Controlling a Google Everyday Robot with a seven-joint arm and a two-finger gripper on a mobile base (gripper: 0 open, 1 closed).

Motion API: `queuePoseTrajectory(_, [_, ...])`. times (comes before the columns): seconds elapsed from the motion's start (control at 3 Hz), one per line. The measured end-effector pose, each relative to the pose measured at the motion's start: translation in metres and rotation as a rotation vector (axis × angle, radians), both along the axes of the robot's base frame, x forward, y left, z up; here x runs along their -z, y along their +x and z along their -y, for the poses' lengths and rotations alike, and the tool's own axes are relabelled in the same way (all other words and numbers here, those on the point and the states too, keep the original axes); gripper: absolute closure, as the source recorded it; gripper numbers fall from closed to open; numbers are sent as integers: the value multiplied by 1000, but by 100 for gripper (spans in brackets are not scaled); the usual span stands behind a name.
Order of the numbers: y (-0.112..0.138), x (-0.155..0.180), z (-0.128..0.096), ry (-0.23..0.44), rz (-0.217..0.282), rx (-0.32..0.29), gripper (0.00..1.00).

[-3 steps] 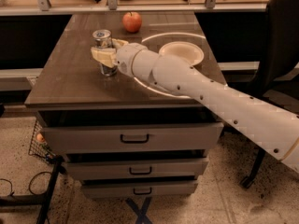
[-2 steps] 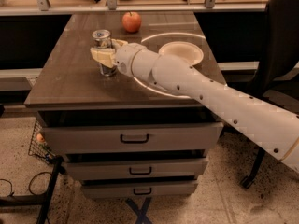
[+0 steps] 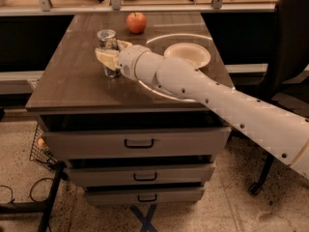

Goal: Place redbull can upright

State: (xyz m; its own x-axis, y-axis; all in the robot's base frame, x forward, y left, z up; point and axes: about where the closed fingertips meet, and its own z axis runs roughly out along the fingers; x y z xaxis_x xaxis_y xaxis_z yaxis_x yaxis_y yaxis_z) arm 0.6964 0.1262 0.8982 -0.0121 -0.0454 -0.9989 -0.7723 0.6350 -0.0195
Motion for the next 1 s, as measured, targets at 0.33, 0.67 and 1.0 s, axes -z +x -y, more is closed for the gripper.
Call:
queuePoseTrajectory(0.33, [-1, 0, -2, 0, 0, -3, 12])
queuePoseTrajectory(0.67, [-1, 0, -4, 0, 0, -6, 0])
queuePoseTrajectory(1.0, [-1, 0, -4, 0, 0, -6, 0])
